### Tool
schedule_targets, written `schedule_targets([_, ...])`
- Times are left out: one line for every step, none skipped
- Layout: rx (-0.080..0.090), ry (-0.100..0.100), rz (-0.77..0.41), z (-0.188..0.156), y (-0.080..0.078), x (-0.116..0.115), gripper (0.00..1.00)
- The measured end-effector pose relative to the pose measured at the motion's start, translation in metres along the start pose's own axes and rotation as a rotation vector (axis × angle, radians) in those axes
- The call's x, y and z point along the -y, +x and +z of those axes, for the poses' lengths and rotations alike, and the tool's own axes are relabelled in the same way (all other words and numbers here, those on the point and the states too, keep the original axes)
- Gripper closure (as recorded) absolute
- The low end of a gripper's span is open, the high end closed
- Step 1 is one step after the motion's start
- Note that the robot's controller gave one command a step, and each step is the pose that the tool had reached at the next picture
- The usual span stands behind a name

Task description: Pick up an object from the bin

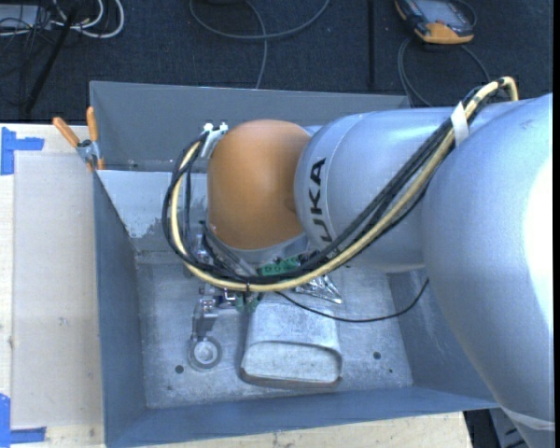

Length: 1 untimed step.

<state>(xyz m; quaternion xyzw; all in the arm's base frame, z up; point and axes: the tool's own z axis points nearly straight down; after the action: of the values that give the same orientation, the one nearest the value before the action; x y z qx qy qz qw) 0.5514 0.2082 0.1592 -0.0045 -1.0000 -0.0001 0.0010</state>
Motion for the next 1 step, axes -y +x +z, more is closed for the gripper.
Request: schedule_targets([-0.009, 0.006, -0.058, 0.0643, 0.0312, 0.0492, 0.0])
